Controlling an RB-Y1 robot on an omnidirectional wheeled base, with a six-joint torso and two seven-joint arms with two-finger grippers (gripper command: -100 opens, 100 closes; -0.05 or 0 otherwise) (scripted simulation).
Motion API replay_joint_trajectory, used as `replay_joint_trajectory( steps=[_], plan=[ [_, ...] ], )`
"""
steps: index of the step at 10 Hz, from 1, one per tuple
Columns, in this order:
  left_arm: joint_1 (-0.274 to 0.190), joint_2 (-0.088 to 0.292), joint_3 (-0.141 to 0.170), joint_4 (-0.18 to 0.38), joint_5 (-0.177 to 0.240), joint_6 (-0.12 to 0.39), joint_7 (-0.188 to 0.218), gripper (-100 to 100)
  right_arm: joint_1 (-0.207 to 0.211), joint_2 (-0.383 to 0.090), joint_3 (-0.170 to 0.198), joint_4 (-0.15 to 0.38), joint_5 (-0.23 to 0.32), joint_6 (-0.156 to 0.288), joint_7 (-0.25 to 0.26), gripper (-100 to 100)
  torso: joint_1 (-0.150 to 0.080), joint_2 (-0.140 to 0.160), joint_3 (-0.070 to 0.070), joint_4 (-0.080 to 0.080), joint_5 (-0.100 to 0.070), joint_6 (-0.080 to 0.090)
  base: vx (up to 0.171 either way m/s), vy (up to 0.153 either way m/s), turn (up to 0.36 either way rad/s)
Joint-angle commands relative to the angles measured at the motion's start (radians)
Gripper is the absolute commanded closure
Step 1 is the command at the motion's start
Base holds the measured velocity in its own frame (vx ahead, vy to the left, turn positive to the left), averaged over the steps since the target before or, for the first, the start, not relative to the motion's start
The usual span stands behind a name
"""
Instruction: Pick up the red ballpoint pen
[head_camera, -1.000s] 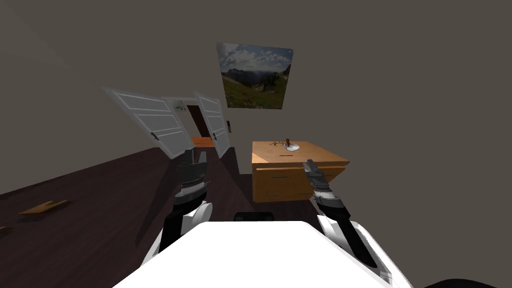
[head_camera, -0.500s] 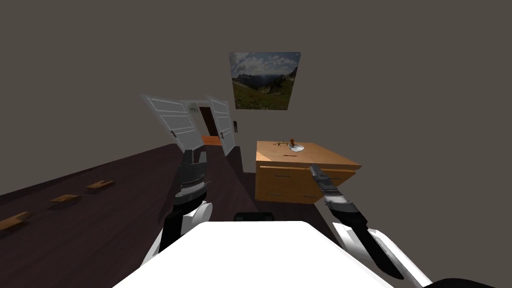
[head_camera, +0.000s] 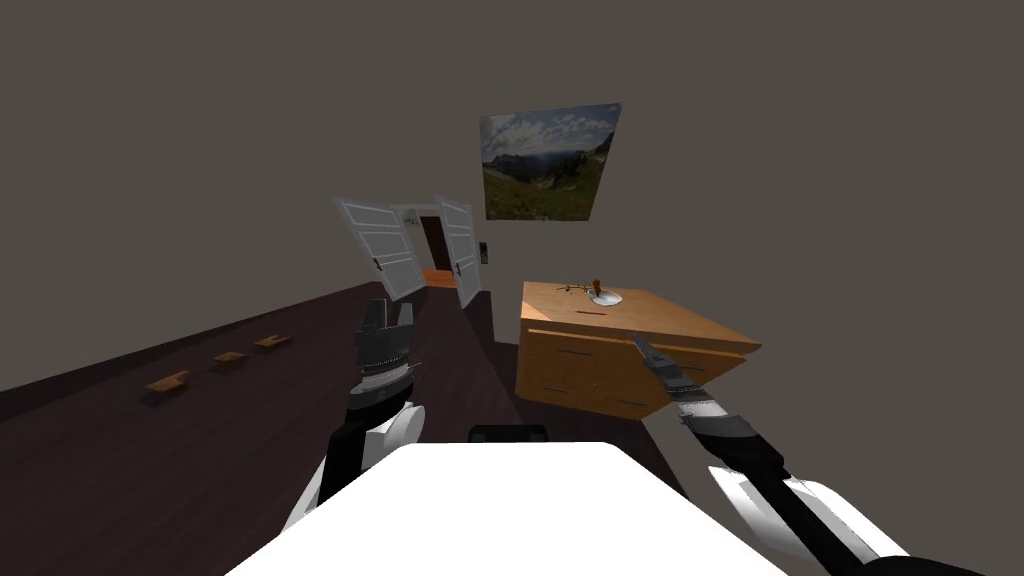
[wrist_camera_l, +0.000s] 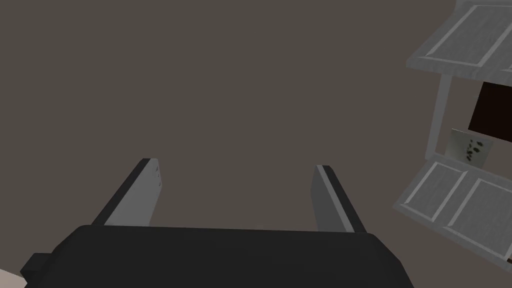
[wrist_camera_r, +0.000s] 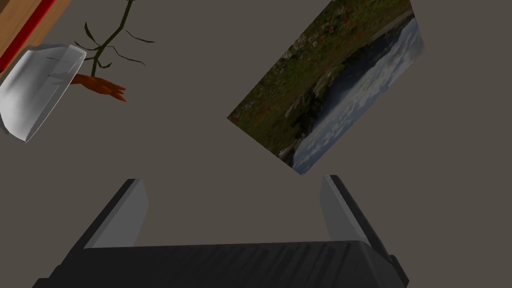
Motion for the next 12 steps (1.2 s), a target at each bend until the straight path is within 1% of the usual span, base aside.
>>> replay_joint_trajectory(
  steps=[1, 2, 3, 4, 5, 6, 7, 8, 9, 10, 11, 12],
  plan=[
    [0.0, 0.0, 0.0, 0.0, 0.0, 0.0, 0.0, 0, 0.008, -0.03, -0.013, 0.026, 0.01, -0.013, 0.0, -100, 0.0, 0.0, 0.0, 0.0, 0.0, 0.0, -0.039, 0.007, 0.119],
    [0.0, 0.0, 0.0, 0.0, 0.0, 0.0, 0.0, 0, 0.028, -0.073, -0.043, 0.065, 0.03, -0.03, -0.003, -100, 0.0, -0.001, 0.0, 0.0, 0.0, 0.001, -0.045, 0.008, 0.234],
    [0.0, 0.0, 0.0, 0.0, 0.0, 0.0, 0.0, 0, 0.028, -0.083, -0.043, 0.068, 0.03, -0.03, -0.003, -100, 0.0, 0.0, 0.0, 0.0, 0.0, 0.0, -0.036, 0.003, 0.137],
    [0.0, 0.0, 0.0, 0.0, 0.0, 0.0, 0.0, 0, 0.048, -0.123, -0.071, 0.111, 0.052, -0.049, -0.006, -100, 0.0, -0.001, 0.0, 0.0, 0.0, 0.001, -0.041, 0.014, 0.267],
    [0.0, 0.0, 0.0, 0.0, 0.0, 0.0, 0.0, 0, 0.048, -0.139, -0.071, 0.111, 0.052, -0.049, -0.006, -100, 0.0, -0.001, -0.001, 0.0, 0.0, 0.0, -0.028, 0.007, 0.107],
    [0.0, 0.0, 0.0, 0.0, 0.0, 0.0, 0.0, 0, 0.068, -0.176, -0.097, 0.156, 0.076, -0.069, -0.007, -100, 0.0, -0.001, -0.001, 0.0, 0.0, 0.001, -0.028, 0.017, 0.17],
    [0.0, 0.0, 0.0, 0.0, 0.0, 0.0, 0.0, 0, 0.068, -0.196, -0.097, 0.156, 0.076, -0.069, -0.007, -100, 0.0, -0.002, -0.001, 0.0, 0.0, 0.0, -0.024, 0.01, 0.137],
    [0.0, 0.0, 0.0, 0.0, 0.0, 0.0, 0.0, 0, 0.089, -0.228, -0.121, 0.188, 0.103, -0.091, -0.008, -100, 0.0, -0.002, -0.001, 0.0, 0.0, 0.001, -0.026, 0.01, 0.251],
    [0.0, 0.0, 0.0, 0.0, 0.0, 0.0, 0.0, 0, 0.089, -0.255, -0.121, 0.202, 0.103, -0.091, -0.008, -100, 0.0, -0.002, -0.001, 0.0, 0.0, 0.0, -0.02, 0.002, 0.144],
    [0.0, 0.0, 0.0, 0.0, 0.0, 0.0, 0.0, 0, 0.109, -0.29, -0.143, 0.242, 0.132, -0.115, -0.008, -100, -0.001, -0.002, -0.001, 0.0, 0.0, 0.001, -0.016, 0.009, 0.279],
    [0.0, 0.0, 0.0, 0.0, 0.0, 0.0, 0.0, 0, 0.109, -0.316, -0.143, 0.248, 0.132, -0.115, -0.008, -100, 0.0, -0.003, -0.002, -0.001, 0.0, 0.0, -0.012, 0.002, 0.11],
    [0.0, 0.0, 0.0, 0.0, 0.0, 0.0, 0.0, 0, 0.13, -0.346, -0.163, 0.292, 0.163, -0.14, -0.007, -100, -0.001, -0.003, -0.002, -0.001, 0.0, 0.001, -0.011, 0.01, 0.231]
  ],
)
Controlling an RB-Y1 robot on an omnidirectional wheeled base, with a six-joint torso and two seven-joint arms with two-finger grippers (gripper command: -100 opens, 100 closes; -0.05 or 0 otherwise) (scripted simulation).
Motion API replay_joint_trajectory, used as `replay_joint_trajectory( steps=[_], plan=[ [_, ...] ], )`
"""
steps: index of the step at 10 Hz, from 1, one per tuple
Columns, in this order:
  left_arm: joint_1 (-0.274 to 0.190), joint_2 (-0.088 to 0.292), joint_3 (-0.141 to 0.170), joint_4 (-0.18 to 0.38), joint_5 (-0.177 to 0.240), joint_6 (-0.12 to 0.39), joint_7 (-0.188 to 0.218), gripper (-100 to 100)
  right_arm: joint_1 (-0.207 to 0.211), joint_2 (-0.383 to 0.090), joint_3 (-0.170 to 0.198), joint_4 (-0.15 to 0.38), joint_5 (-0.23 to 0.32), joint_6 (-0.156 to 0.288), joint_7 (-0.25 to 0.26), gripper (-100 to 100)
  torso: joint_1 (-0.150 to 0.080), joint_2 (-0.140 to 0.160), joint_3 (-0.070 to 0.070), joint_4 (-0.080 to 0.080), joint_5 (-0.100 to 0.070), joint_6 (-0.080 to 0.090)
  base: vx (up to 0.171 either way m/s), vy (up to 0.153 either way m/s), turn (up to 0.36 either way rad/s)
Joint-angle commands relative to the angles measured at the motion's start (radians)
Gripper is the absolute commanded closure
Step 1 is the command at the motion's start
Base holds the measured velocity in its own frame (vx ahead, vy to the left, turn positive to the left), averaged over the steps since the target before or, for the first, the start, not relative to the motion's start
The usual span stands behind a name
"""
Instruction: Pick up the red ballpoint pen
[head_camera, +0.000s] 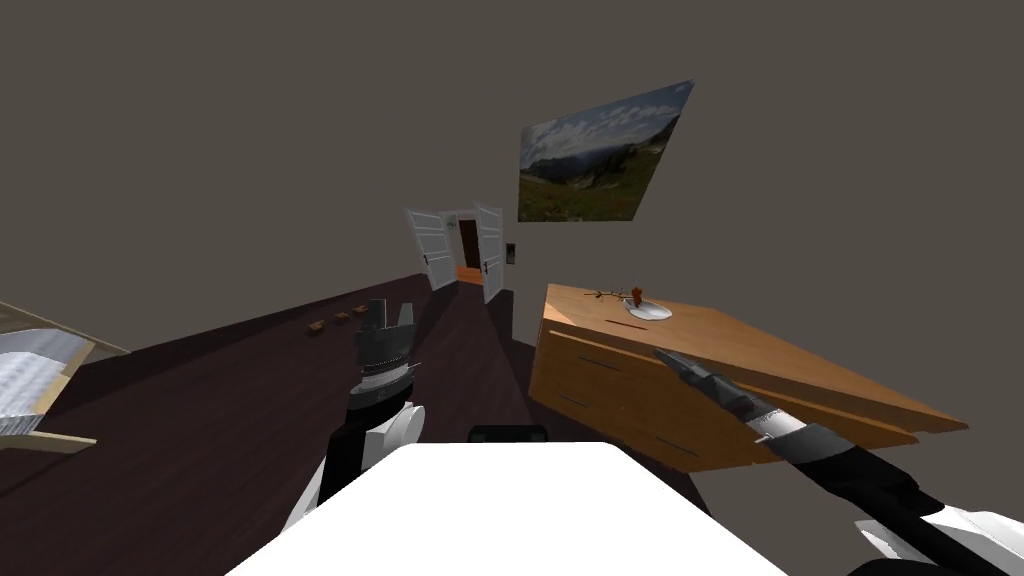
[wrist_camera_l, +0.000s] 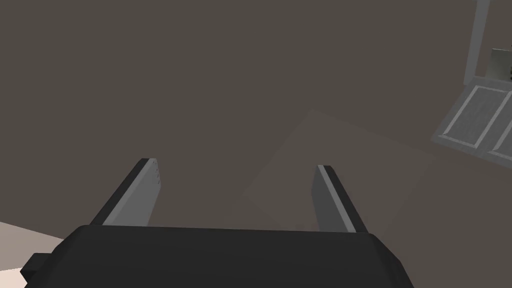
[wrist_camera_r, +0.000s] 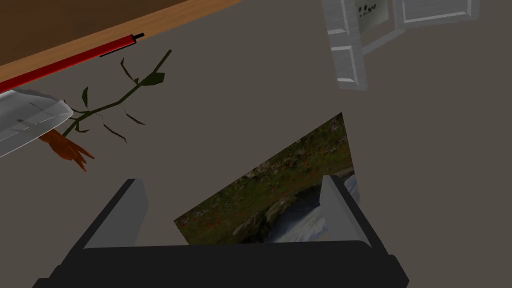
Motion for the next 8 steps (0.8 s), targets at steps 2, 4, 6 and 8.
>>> replay_joint_trajectory(
  steps=[2, 4, 6, 8],
  plan=[
    [0.0, 0.0, 0.0, 0.0, 0.0, 0.0, 0.0, 0, 0.029, -0.08, -0.026, 0.067, 0.049, -0.041, 0.003, -100, 0.0, 0.0, 0.0, 0.0, 0.0, 0.001, -0.006, 0.005, 0.163],
    [0.0, 0.0, 0.0, 0.0, 0.0, 0.0, 0.0, 0, 0.05, -0.141, -0.04, 0.116, 0.083, -0.069, 0.006, -100, 0.0, -0.001, 0.0, 0.0, 0.0, 0.001, 0.001, 0.003, 0.18],
    [0.0, 0.0, 0.0, 0.0, 0.0, 0.0, 0.0, 0, 0.07, -0.202, -0.051, 0.16, 0.119, -0.098, 0.009, -100, 0.0, -0.001, -0.001, 0.0, 0.0, 0.001, 0.008, -0.001, 0.177],
    [0.0, 0.0, 0.0, 0.0, 0.0, 0.0, 0.0, 0, 0.089, -0.263, -0.06, 0.21, 0.156, -0.127, 0.014, -100, -0.001, -0.002, -0.001, 0.0, 0.0, 0.001, 0.012, -0.003, 0.163]
  ],
)
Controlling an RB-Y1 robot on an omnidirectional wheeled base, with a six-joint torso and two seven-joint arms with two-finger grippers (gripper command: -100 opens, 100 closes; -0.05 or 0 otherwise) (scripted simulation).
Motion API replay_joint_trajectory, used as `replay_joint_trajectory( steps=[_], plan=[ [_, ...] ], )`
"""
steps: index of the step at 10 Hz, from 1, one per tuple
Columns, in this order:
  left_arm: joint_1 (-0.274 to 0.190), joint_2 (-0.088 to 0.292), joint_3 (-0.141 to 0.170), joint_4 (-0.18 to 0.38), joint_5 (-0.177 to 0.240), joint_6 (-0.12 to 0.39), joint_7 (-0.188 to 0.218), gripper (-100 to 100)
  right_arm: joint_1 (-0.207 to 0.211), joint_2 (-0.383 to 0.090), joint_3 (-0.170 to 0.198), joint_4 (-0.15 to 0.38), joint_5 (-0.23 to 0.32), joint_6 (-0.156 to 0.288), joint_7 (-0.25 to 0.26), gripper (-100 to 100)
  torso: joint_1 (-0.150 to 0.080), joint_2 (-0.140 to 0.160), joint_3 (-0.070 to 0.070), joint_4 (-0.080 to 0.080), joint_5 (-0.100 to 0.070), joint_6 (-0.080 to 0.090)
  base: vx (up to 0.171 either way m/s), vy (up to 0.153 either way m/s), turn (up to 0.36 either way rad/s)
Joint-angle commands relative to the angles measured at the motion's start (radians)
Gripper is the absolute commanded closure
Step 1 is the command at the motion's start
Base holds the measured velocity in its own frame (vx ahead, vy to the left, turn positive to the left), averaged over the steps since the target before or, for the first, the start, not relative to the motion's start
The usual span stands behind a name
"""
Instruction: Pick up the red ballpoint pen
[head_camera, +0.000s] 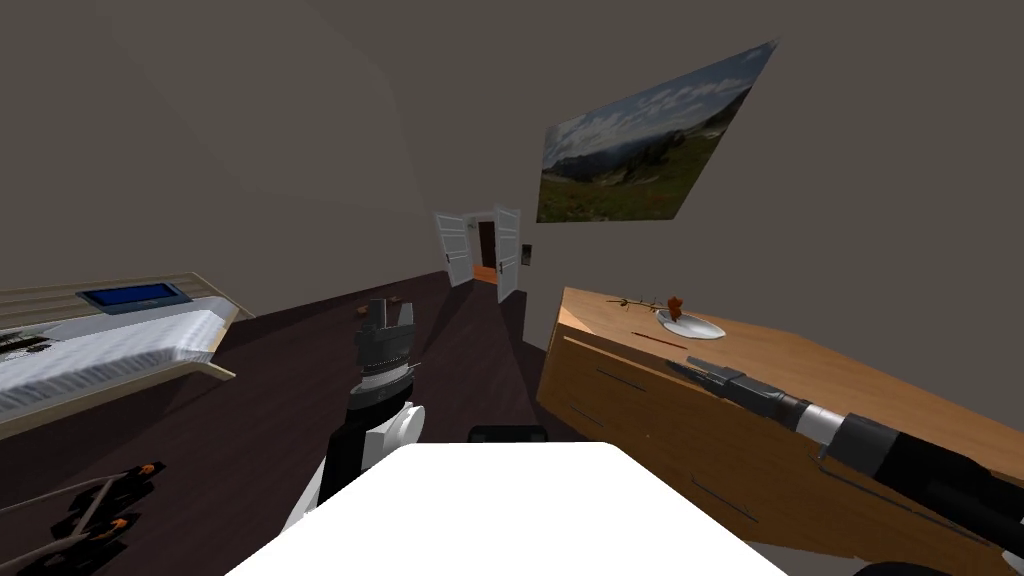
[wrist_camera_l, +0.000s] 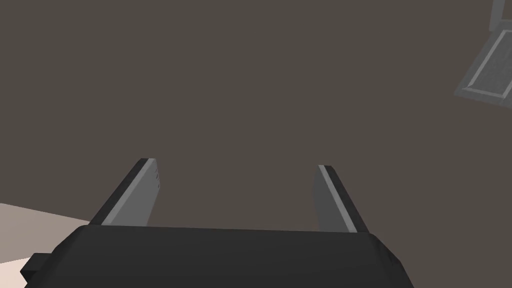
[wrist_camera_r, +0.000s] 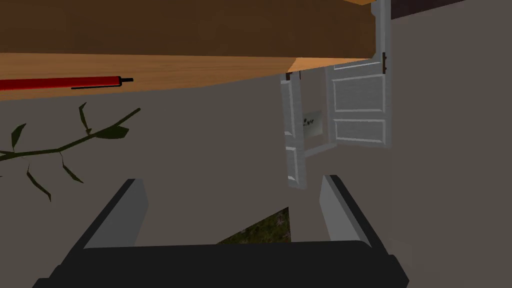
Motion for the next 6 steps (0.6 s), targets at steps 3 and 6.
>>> replay_joint_trajectory(
  steps=[3, 6],
  plan=[
    [0.0, 0.0, 0.0, 0.0, 0.0, 0.0, 0.0, 0, 0.026, -0.099, -0.008, 0.074, 0.056, -0.045, 0.008, -100, 0.0, 0.001, 0.0, 0.0, 0.0, 0.001, 0.012, -0.005, 0.098],
    [0.0, 0.0, 0.0, 0.0, 0.0, 0.0, 0.0, 0, 0.045, -0.185, -0.011, 0.119, 0.094, -0.075, 0.013, -100, -0.001, -0.001, 0.0, 0.0, 0.0, 0.0, 0.021, -0.014, 0.147]
  ],
)
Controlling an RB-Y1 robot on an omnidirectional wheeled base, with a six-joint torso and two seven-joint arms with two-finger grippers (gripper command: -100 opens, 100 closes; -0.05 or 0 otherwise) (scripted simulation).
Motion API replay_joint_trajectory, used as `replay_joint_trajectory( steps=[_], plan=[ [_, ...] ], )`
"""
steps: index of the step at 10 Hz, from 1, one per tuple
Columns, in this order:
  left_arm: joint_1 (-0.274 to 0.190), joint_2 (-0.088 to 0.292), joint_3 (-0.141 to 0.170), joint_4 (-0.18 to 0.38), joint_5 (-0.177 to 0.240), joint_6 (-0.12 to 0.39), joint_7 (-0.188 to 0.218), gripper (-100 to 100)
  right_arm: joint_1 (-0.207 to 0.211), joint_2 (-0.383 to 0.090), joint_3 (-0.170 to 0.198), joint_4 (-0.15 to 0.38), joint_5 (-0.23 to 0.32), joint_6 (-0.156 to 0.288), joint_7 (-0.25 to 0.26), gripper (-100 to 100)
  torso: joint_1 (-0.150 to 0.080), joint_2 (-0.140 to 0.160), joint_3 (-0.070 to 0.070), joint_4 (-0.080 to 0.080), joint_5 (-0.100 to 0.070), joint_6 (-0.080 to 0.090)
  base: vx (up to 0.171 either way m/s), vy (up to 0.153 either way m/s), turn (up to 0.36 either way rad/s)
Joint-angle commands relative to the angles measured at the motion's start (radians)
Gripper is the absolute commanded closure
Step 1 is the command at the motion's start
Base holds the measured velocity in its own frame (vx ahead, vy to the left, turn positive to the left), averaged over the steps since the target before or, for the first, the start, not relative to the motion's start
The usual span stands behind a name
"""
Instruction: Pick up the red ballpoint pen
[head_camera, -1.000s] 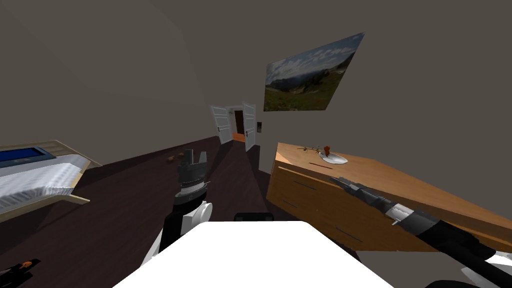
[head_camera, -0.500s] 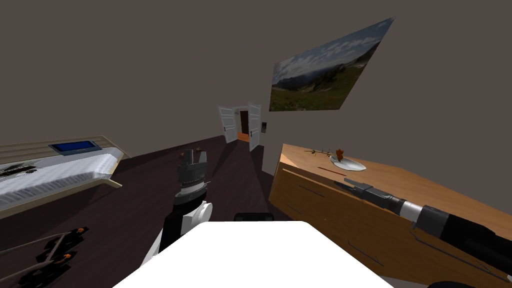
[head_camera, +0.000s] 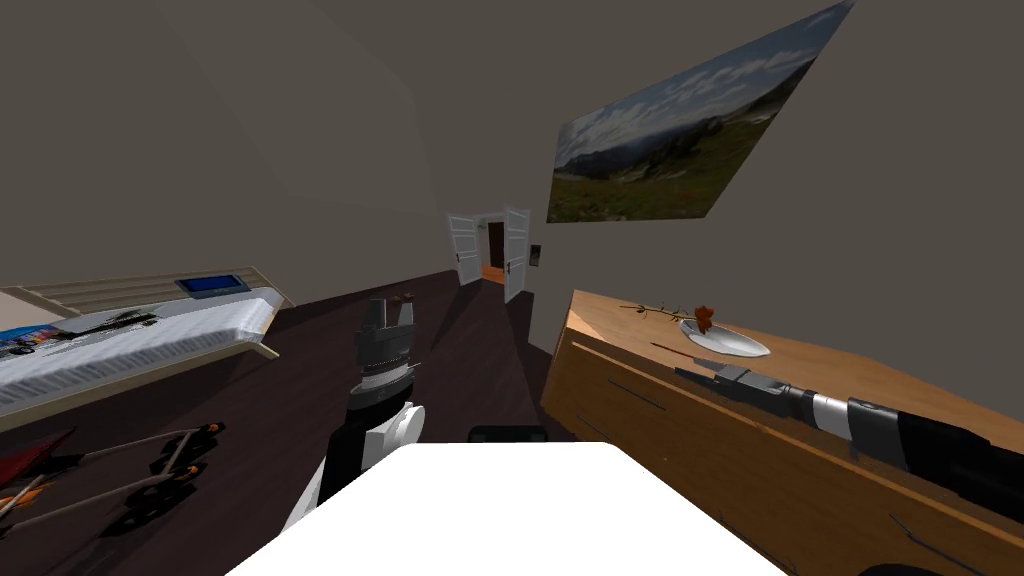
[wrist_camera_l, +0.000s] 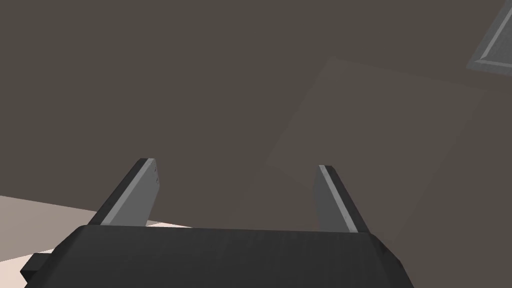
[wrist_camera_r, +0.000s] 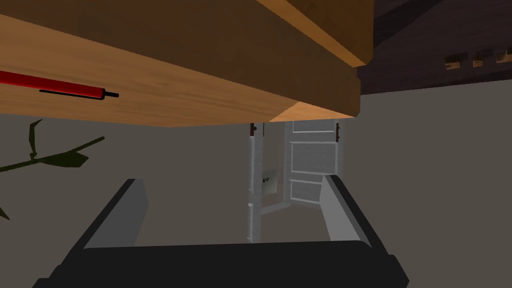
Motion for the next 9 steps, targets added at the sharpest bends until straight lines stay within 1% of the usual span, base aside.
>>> replay_joint_trajectory(
  steps=[1, 2, 3, 4, 5, 6, 7, 8, 9],
  plan=[
    [0.0, 0.0, 0.0, 0.0, 0.0, 0.0, 0.0, 0, 0.019, -0.05, 0.003, 0.05, 0.044, -0.032, 0.007, -100, 0.0, 0.0, 0.0, 0.0, 0.0, 0.0, 0.024, -0.015, 0.221],
    [0.0, 0.0, 0.0, 0.0, 0.0, 0.0, 0.0, 0, 0.019, -0.078, 0.003, 0.05, 0.044, -0.032, 0.007, -100, 0.0, 0.0, 0.0, 0.0, 0.0, -0.001, 0.026, -0.018, 0.098],
    [0.0, 0.0, 0.0, 0.0, 0.0, 0.0, 0.0, 0, 0.037, -0.114, 0.006, 0.091, 0.083, -0.061, 0.014, -100, 0.0, 0.0, 0.0, 0.0, 0.0, 0.0, 0.042, -0.016, 0.14],
    [0.0, 0.0, 0.0, 0.0, 0.0, 0.0, 0.0, 0, 0.037, -0.137, 0.006, 0.091, 0.083, -0.061, 0.014, -100, 0.0, -0.001, -0.001, 0.0, 0.0, 0.0, 0.031, -0.018, 0.087],
    [0.0, 0.0, 0.0, 0.0, 0.0, 0.0, 0.0, 0, 0.055, -0.17, 0.012, 0.13, 0.121, -0.09, 0.021, -100, 0.0, -0.001, 0.0, 0.0, 0.0, 0.0, 0.027, -0.023, 0.171],
    [0.0, 0.0, 0.0, 0.0, 0.0, 0.0, 0.0, 0, 0.055, -0.193, 0.012, 0.13, 0.121, -0.09, 0.021, -100, 0.0, -0.001, 0.0, 0.0, 0.0, 0.0, 0.026, -0.026, 0.102],
    [0.0, 0.0, 0.0, 0.0, 0.0, 0.0, 0.0, 0, 0.072, -0.226, 0.02, 0.166, 0.158, -0.118, 0.029, -100, 0.0, -0.001, 0.0, 0.0, 0.0, 0.0, 0.039, -0.027, 0.14],
    [0.0, 0.0, 0.0, 0.0, 0.0, 0.0, 0.0, 0, 0.072, -0.246, 0.02, 0.166, 0.158, -0.118, 0.029, -100, 0.0, -0.001, -0.001, 0.0, 0.0, 0.0, 0.033, -0.022, 0.108],
    [0.0, 0.0, 0.0, 0.0, 0.0, 0.0, 0.0, 0, 0.089, -0.28, 0.03, 0.199, 0.194, -0.145, 0.037, -100, 0.0, -0.001, -0.001, 0.0, 0.0, 0.0, 0.027, -0.021, 0.148]
  ],
)
